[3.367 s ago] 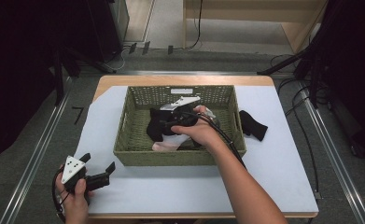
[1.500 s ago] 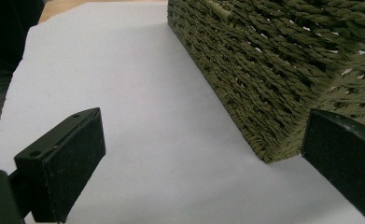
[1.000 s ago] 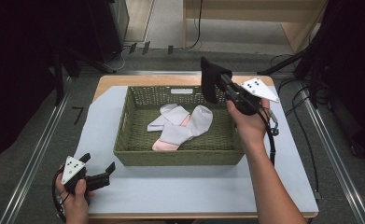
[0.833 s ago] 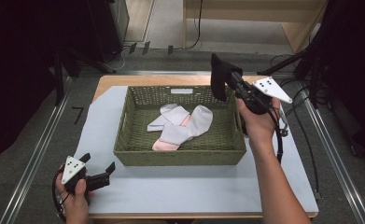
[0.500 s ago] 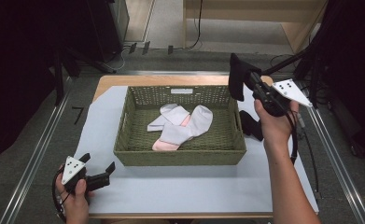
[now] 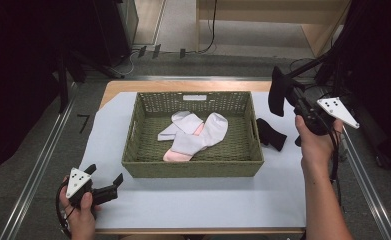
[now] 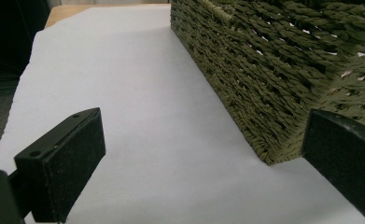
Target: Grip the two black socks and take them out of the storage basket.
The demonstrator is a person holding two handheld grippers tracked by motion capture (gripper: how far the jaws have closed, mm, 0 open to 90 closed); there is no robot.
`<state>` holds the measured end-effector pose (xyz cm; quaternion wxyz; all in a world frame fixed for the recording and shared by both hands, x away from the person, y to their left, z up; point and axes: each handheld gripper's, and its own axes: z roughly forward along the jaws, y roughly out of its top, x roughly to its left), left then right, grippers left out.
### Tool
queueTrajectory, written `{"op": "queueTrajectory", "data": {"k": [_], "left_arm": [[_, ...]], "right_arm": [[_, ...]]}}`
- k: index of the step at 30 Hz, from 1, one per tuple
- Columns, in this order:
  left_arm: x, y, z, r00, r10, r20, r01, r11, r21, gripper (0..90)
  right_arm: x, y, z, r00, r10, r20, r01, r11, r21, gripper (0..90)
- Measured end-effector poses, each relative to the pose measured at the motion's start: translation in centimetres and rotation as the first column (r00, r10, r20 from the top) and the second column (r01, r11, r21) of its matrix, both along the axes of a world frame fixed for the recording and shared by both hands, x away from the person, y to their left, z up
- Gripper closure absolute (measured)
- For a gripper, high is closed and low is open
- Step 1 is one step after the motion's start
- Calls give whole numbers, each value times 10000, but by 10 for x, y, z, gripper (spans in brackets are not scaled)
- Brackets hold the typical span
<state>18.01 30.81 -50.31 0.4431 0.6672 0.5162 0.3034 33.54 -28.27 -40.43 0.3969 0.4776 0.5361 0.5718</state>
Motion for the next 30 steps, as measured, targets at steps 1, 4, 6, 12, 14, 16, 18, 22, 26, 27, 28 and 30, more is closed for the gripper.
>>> {"op": "queueTrajectory", "data": {"k": [1, 4, 6, 12, 14, 16, 18, 22, 26, 27, 28, 30], "left_arm": [[0, 0, 0, 10000, 2, 3, -2, 10000, -4, 5], [0, 0, 0, 10000, 14, -2, -14, 10000, -10, 5], [0, 0, 0, 10000, 18, -11, -18, 10000, -9, 5], [0, 0, 0, 10000, 6, 45, -6, 10000, 27, 5], [0, 0, 0, 10000, 32, 41, -32, 10000, 10, 5], [0, 0, 0, 10000, 36, 44, -36, 10000, 23, 5], [0, 0, 0, 10000, 31, 47, -31, 10000, 28, 5], [0, 0, 0, 10000, 29, 42, -29, 10000, -8, 5], [0, 0, 0, 10000, 39, 64, -39, 10000, -51, 5], [0, 0, 0, 10000, 44, 65, -43, 10000, -63, 5], [0, 0, 0, 10000, 40, 65, -40, 10000, -70, 5], [0, 0, 0, 10000, 37, 58, -37, 10000, -76, 5]], "right_arm": [[0, -3, -3, 10000, -56, -47, 56, 10000, -28, 881], [-2, -8, -13, 9995, -171, -269, 171, 9999, 8, 881], [-3, -11, -22, 9988, -239, -434, 237, 9997, -49, 881], [-2, -11, -57, 9931, -289, -1137, 278, 9996, -112, 881], [-2, -7, -69, 9899, -228, -1398, 215, 9997, -107, 881], [-2, -3, -79, 9879, -166, -1543, 127, 9996, -260, 880], [-2, 1, -87, 9846, -54, -1745, -19, 9991, -418, 879], [-5, 2, -95, 9790, -160, -2031, 33, 9980, -629, 814], [-14, 0, -91, 9798, -100, -1998, 121, 9999, 92, 551], [-17, -1, -89, 9805, -137, -1959, 161, 9998, 104, 512], [-21, -2, -88, 9811, -202, -1923, 191, 9998, -75, 497], [-29, -5, -85, 9820, -282, -1869, 236, 9994, -272, 459]]}}
